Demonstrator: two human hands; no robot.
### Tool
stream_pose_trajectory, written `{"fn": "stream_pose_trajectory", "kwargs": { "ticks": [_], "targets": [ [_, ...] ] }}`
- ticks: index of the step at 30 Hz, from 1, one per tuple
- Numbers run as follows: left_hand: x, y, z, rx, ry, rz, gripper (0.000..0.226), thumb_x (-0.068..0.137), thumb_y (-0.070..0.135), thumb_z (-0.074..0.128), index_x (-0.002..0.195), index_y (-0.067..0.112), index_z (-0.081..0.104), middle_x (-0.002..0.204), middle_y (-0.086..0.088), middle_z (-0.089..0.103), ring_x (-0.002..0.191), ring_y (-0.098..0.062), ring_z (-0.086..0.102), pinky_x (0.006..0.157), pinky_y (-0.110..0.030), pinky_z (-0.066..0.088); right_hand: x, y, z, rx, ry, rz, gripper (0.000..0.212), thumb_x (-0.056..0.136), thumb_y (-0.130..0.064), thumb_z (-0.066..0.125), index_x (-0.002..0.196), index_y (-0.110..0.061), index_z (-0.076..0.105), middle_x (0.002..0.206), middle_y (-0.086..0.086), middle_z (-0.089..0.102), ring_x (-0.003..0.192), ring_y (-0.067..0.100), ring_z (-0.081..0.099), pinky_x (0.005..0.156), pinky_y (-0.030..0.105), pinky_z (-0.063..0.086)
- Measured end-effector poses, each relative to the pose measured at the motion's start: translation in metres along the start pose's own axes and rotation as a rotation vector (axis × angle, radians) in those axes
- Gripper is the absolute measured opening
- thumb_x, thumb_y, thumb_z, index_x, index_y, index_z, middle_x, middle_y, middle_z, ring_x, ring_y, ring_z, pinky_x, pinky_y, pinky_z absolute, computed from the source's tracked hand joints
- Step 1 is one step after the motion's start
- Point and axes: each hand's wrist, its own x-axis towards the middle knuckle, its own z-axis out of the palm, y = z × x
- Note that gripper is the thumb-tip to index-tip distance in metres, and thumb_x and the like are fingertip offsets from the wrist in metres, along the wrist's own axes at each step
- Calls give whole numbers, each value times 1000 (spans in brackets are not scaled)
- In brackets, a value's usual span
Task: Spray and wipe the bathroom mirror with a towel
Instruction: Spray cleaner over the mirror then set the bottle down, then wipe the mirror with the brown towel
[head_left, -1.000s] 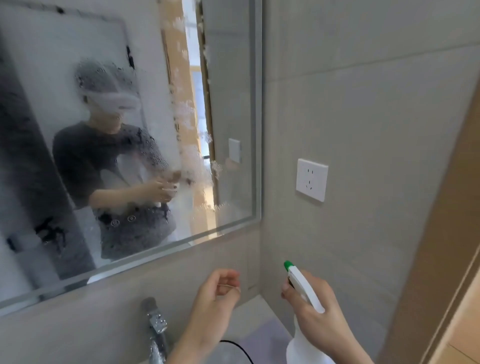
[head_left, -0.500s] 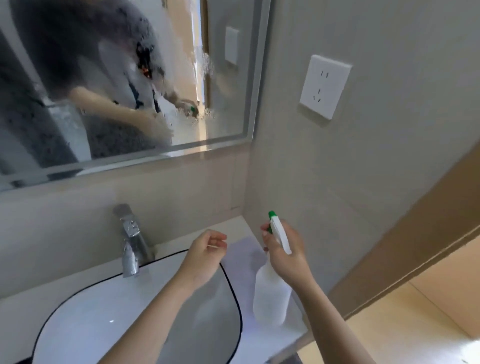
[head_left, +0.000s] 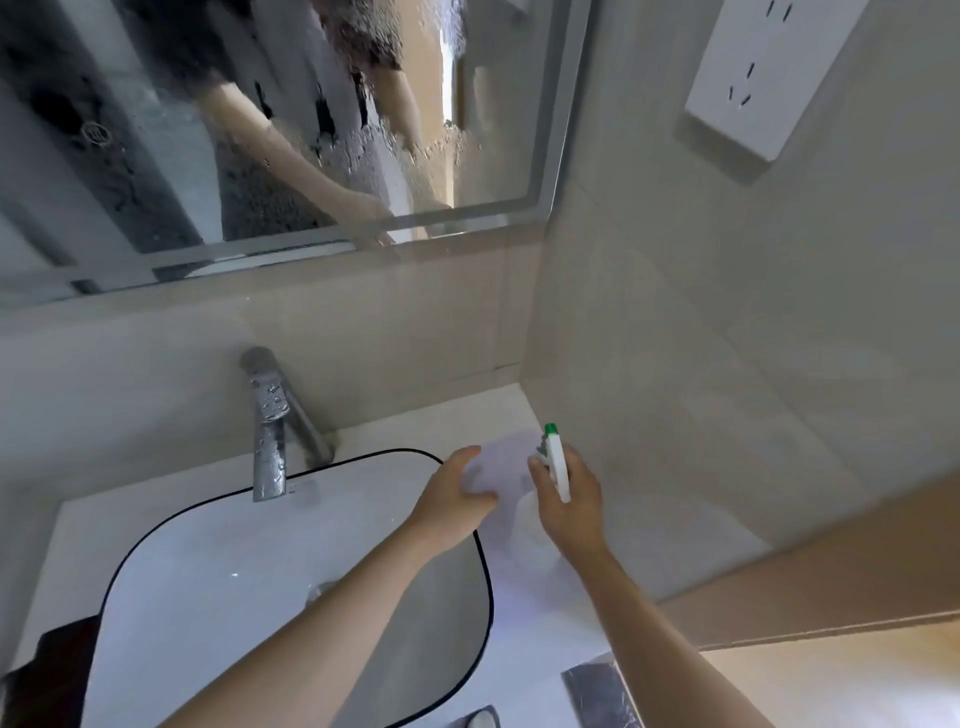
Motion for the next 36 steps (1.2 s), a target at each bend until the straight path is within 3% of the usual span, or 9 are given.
{"fn": "stream_pose_trajectory", "kwargs": {
  "ticks": [3,6,12,15,19,22,25,29,36],
  "targets": [
    [1,-15,-1,61,-11,-9,77,91,14,65,157,25,26,160,5,33,146,-17,34,100,-18,34,-7,20,6,20,24,7,9,96,-24,70,105,-24,69,90,-3,73,86,12,69,76,29,54],
    [-2,-33,-2,154,-19,5,84,88,23,71,157,27,23,163,8,26,150,-14,24,118,-30,25,-14,30,9,-12,-61,103,48,88,-36,77,132,-28,60,117,-15,69,108,2,65,88,24,54],
    [-30,-84,-29,256,-35,25,83,87,32,69,155,34,22,162,13,24,150,-8,20,119,-30,23,-53,34,-12,-93,-183,300,108,67,-35,92,155,-32,30,158,-11,39,142,17,42,115,41,40],
    [-52,-110,-55,296,6,12,86,83,43,68,154,41,20,160,20,23,149,-5,21,120,-35,26,-83,9,-27,-231,-70,225,103,79,-28,85,159,-21,20,163,-2,26,150,20,29,119,40,31],
    [-80,-135,-91,279,158,23,75,89,29,68,152,28,29,154,9,28,127,-3,45,100,-20,39,-92,-53,8,-354,101,-294,58,88,-18,60,142,-4,43,146,15,44,137,31,41,113,39,36],
    [-106,-157,-125,258,367,10,64,90,23,67,146,22,37,143,4,32,125,-8,43,79,-10,39,-87,-108,79,-292,-139,-488,33,88,-11,55,121,-6,60,120,8,59,109,24,59,95,30,48],
    [-146,-191,-165,232,592,-38,57,88,20,65,139,21,40,137,1,32,131,-19,37,94,-27,43,-102,-141,166,-299,-492,-594,26,88,-16,51,109,-13,66,105,1,65,89,20,65,73,37,56],
    [-210,-257,-216,320,856,-255,75,81,25,65,148,18,32,149,-7,27,138,-27,25,114,-43,35,-156,-157,284,-386,-919,-693,31,92,-16,53,122,-14,62,119,1,62,101,19,64,78,37,56],
    [-257,-372,-245,317,541,-566,95,88,32,60,159,29,-2,167,0,-16,155,-31,-6,122,-48,24,-262,-139,441,-717,-1370,-712,54,93,-16,51,145,-4,40,150,14,37,137,33,41,105,44,46]
  ]
}}
